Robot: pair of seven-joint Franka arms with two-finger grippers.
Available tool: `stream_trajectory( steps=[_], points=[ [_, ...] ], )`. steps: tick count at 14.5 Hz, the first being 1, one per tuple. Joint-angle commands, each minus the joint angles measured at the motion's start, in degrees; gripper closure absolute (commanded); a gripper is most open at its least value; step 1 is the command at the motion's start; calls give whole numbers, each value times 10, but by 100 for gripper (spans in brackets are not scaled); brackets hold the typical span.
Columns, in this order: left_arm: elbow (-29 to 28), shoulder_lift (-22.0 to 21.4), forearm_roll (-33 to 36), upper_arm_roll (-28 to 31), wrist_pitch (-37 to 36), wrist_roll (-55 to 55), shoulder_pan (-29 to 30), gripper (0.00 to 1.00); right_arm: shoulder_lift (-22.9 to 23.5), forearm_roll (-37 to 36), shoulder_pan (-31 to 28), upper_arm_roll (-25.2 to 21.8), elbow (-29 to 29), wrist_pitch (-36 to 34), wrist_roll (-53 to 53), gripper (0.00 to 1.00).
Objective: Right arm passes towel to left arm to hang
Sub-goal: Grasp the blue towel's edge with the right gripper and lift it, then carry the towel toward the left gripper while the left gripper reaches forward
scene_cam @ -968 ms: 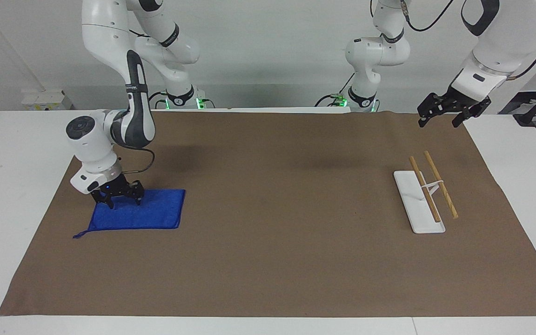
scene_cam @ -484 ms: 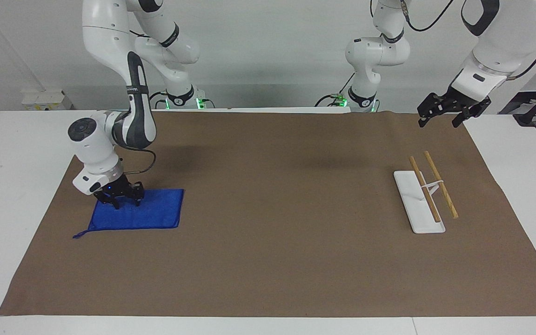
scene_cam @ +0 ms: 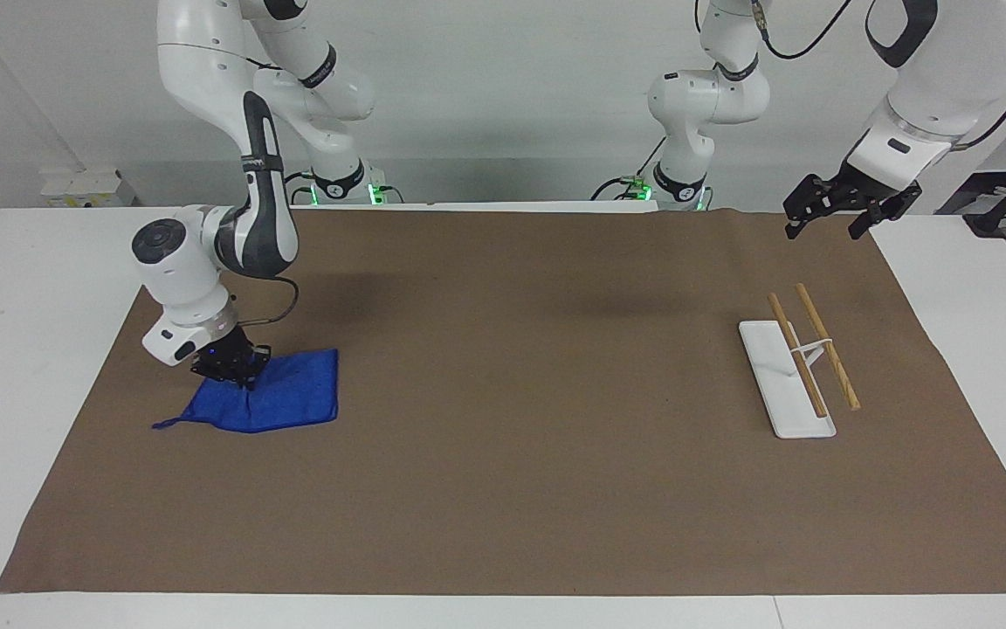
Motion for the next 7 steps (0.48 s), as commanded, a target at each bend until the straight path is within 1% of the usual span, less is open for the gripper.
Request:
stream_trajectory(
  steps=[1,4,5,6,7],
  points=[
    [-12,-12,11,-8,-4,4,8,0,-33,11,-13,53,44,-114,100,100],
    [-12,-14,11,-9,-16,-9,2,0,-44,11,-13,134,111,-238,298,100],
    [-18,-20,9,-10,-21,-51,0,0,-45,12,-13,167,127,-260,367,100],
    [-28,-24,7,-11,-12,-136,-1,0,-44,12,-11,200,139,-265,445,100],
    [-33,-25,2,-11,5,-215,-1,0,-41,30,-10,236,150,-261,528,100]
  ],
)
